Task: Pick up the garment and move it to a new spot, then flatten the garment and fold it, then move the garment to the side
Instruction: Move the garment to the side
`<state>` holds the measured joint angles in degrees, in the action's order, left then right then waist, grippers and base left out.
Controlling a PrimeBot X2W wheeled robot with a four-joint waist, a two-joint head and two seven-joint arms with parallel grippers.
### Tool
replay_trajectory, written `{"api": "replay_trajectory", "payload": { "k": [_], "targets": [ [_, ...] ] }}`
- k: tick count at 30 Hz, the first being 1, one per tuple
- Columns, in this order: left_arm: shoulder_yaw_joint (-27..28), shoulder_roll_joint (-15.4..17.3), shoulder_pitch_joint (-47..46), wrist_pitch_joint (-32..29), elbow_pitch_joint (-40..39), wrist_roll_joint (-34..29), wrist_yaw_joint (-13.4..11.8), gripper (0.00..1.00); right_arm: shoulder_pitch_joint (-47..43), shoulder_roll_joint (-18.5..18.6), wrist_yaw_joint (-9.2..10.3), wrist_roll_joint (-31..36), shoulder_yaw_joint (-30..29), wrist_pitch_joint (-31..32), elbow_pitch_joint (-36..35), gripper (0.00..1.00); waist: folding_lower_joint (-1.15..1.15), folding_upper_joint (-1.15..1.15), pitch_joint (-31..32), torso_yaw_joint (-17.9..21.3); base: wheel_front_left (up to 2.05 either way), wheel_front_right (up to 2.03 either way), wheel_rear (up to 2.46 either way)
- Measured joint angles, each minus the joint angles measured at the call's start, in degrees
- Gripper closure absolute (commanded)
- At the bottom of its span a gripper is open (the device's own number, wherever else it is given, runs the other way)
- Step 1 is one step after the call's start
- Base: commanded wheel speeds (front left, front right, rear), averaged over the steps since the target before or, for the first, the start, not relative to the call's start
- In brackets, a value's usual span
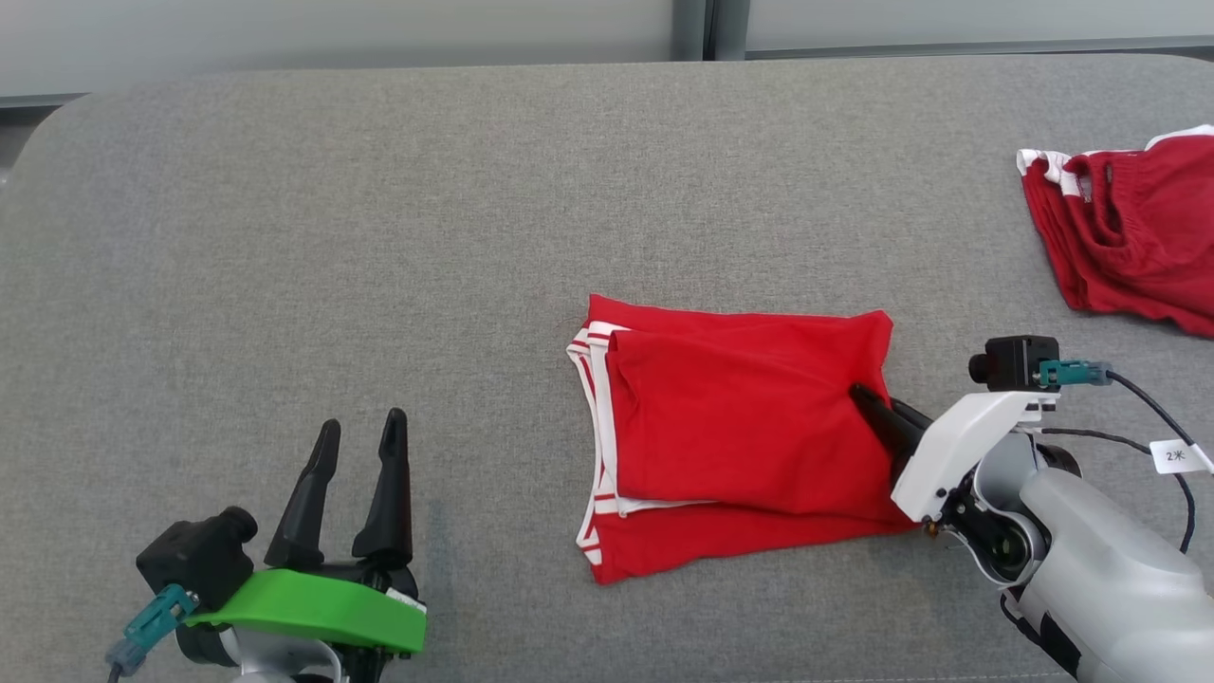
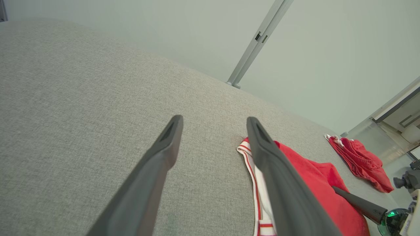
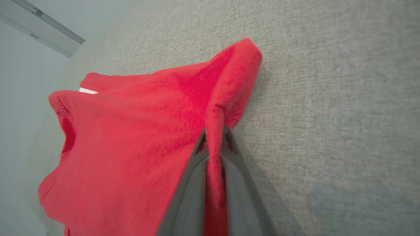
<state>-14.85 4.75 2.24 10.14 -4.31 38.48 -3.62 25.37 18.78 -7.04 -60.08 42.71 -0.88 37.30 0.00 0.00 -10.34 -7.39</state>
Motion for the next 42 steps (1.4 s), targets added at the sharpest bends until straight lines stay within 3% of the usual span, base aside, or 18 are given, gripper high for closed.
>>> {"api": "replay_trajectory", "payload": {
  "k": [11,23,32,42],
  "targets": [
    [1.1,0.1,0.0,0.5,0.0,0.0,-0.5,0.00,3.7,2.1,-0.01,0.6,0.2,-1.1,-2.5,1.00,0.00,0.00,0.5,2.2,0.00,0.00,0.00],
    [1.1,0.1,0.1,0.6,0.1,0.1,-0.5,0.00,9.3,10.3,-0.01,2.0,-1.6,-0.9,-3.2,1.00,0.00,0.00,1.7,4.8,0.00,0.00,0.00],
    [0.1,0.0,0.1,0.6,0.2,0.1,-0.5,0.00,14.8,15.2,0.14,4.2,-2.5,2.5,-2.6,1.00,0.00,0.00,2.1,5.6,0.00,0.00,0.00],
    [-0.7,0.0,0.1,0.3,0.0,0.1,-0.5,0.00,21.2,17.7,2.61,4.3,-4.4,6.0,-1.7,1.00,0.00,0.00,0.8,4.8,0.00,0.00,0.00]
  ]
}}
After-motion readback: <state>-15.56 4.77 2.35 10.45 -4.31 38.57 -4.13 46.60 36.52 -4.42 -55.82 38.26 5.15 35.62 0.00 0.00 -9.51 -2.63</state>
